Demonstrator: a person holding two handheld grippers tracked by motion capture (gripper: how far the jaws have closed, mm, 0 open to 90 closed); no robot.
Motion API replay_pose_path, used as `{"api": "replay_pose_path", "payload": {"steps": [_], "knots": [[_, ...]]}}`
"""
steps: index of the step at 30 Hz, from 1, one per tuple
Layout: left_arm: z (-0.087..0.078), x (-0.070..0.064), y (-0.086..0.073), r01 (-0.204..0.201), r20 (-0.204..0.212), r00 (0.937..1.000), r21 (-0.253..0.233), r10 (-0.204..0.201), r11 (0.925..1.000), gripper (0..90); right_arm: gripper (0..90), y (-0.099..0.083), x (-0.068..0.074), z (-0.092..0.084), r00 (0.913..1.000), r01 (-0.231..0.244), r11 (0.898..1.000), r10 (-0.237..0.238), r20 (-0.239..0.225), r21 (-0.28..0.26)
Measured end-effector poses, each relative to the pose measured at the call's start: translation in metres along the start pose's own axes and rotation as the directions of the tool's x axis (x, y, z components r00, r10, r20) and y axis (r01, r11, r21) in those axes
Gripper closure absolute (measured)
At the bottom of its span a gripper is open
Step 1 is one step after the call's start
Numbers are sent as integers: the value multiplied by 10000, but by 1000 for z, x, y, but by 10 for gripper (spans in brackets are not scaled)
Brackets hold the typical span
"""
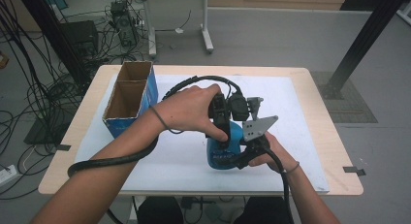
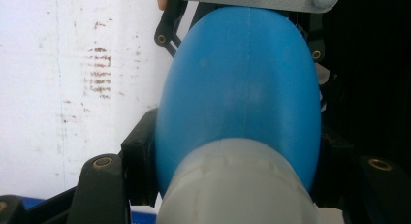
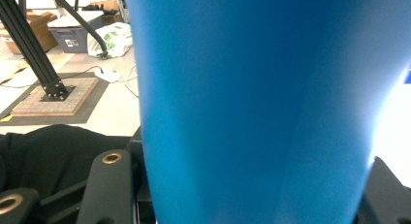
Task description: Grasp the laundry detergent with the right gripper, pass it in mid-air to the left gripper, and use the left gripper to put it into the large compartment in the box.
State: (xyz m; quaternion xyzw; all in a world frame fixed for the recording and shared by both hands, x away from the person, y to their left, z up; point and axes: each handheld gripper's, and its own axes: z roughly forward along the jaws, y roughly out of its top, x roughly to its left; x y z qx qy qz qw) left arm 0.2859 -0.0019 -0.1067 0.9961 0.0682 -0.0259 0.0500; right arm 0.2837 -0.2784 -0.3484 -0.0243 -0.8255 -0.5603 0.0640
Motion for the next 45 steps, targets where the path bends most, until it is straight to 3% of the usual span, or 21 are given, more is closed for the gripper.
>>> {"api": "replay_pose_path", "payload": {"steps": [45], "knots": [[1, 1, 1, 176, -1, 9998, 205, -176, 9996, 370, 416, 1, -3, 4, 10000, 42, 10000, -42, -83, 9]]}}
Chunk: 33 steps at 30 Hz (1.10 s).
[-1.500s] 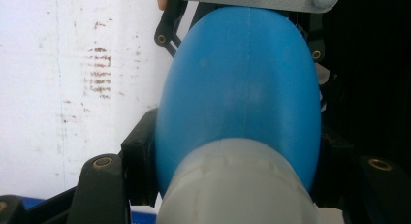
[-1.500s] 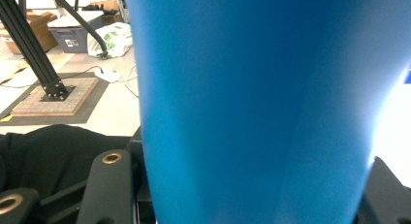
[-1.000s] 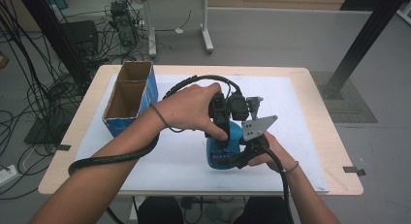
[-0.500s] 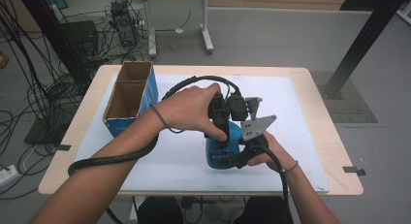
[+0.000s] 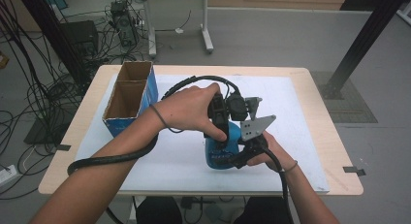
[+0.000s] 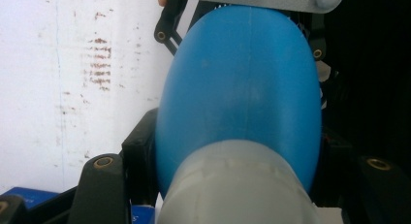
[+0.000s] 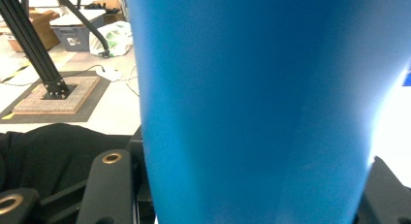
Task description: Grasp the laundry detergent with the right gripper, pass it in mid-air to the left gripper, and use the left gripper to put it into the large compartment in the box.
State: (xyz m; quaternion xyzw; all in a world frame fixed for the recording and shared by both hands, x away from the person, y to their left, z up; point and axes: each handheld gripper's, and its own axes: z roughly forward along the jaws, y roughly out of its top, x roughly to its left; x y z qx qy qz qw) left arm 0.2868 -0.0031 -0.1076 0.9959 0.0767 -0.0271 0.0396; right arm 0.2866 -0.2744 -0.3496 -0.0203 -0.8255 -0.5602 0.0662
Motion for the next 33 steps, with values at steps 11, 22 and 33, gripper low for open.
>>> {"api": "replay_pose_path", "payload": {"steps": [11, 22, 33], "knots": [[1, 1, 0, -37, 7, 10000, -62, 37, 10000, 370, 416, -1, 0, -1, 10000, -10, 10000, 10, 33, 9], [1, 2, -2, 14, 14, 10000, -36, -13, 10000, 370, 416, 0, -1, 1, 10000, -17, 10000, 17, 51, 25], [0, 2, -4, 63, -26, 10000, -158, -64, 9999, 371, 416, 0, -1, 0, 10000, -9, 10000, 9, 81, -9]]}}
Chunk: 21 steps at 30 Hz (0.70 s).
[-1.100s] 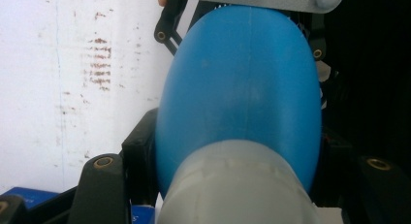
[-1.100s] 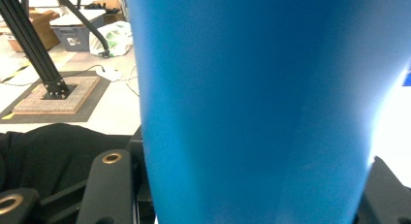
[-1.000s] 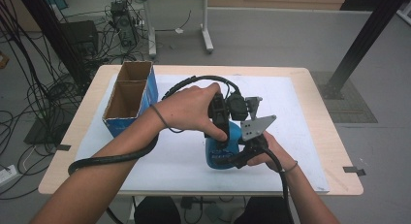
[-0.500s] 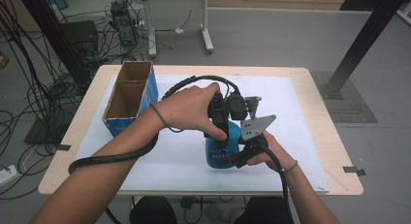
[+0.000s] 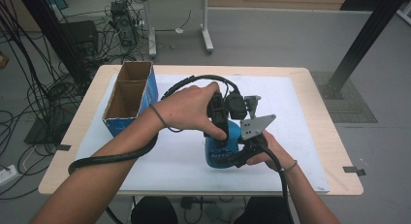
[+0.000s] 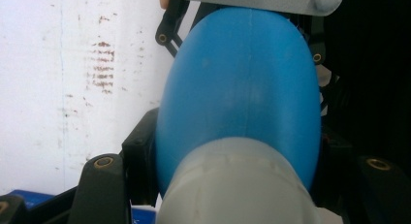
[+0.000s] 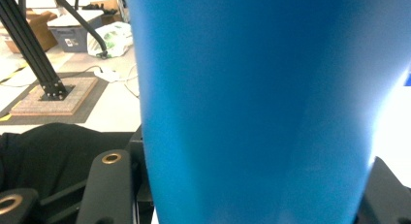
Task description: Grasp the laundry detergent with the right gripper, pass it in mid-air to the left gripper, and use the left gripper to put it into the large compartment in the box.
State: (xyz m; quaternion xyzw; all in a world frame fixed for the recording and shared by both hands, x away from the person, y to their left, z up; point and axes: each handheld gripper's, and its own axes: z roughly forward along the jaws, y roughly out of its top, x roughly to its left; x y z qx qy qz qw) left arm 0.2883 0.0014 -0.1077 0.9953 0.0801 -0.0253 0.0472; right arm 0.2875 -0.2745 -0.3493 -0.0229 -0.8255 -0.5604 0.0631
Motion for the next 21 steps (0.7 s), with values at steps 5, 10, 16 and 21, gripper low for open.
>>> {"api": "replay_pose_path", "payload": {"steps": [5, 10, 16, 21], "knots": [[0, 0, 1, -13, 1, 10000, 25, 13, 10000, 372, 416, 0, 0, 0, 10000, -19, 10000, 19, -22, 9], [-1, -1, 0, -4, -38, 10000, -21, 4, 10000, 372, 416, 0, -1, 0, 10000, 10, 10000, -10, -18, -1], [-1, 0, 0, 2, -18, 10000, 19, -2, 10000, 372, 416, 1, -1, 1, 10000, 13, 10000, -13, -29, -37], [-1, 0, -1, 14, -37, 10000, -17, -14, 10000, 372, 416, 1, -1, 1, 10000, 42, 10000, -42, -24, -23]]}}
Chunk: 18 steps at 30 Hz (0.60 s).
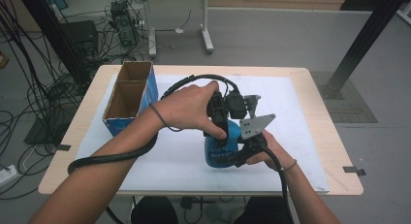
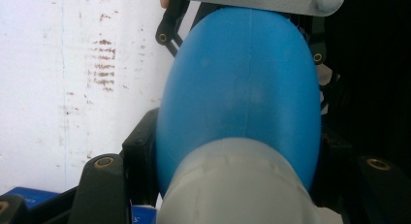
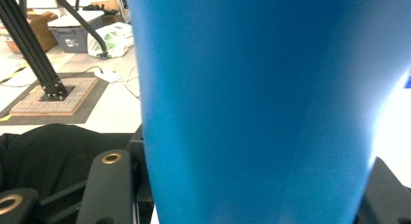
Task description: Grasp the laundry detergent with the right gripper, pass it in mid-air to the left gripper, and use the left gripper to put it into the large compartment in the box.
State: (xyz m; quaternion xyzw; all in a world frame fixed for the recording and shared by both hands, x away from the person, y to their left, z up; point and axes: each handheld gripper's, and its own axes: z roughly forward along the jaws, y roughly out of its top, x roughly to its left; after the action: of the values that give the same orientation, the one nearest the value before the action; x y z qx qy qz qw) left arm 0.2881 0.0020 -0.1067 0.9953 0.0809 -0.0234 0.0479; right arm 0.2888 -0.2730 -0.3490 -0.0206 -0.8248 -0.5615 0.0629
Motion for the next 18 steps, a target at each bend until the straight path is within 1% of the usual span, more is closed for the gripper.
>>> {"api": "replay_pose_path", "payload": {"steps": [9, 13, 18], "knots": [[0, 0, -2, 42, -1, 10000, -56, -42, 10000, 372, 416, 0, -1, 1, 10000, 13, 10000, -13, -14, -13], [0, 0, 0, 38, -6, 10000, 9, -38, 10000, 372, 416, 0, -1, 1, 10000, 18, 10000, -18, 0, -10], [0, 0, -2, 48, -56, 10000, -93, -48, 9999, 372, 416, -1, -1, 1, 10000, 18, 10000, -18, 19, -58]]}}
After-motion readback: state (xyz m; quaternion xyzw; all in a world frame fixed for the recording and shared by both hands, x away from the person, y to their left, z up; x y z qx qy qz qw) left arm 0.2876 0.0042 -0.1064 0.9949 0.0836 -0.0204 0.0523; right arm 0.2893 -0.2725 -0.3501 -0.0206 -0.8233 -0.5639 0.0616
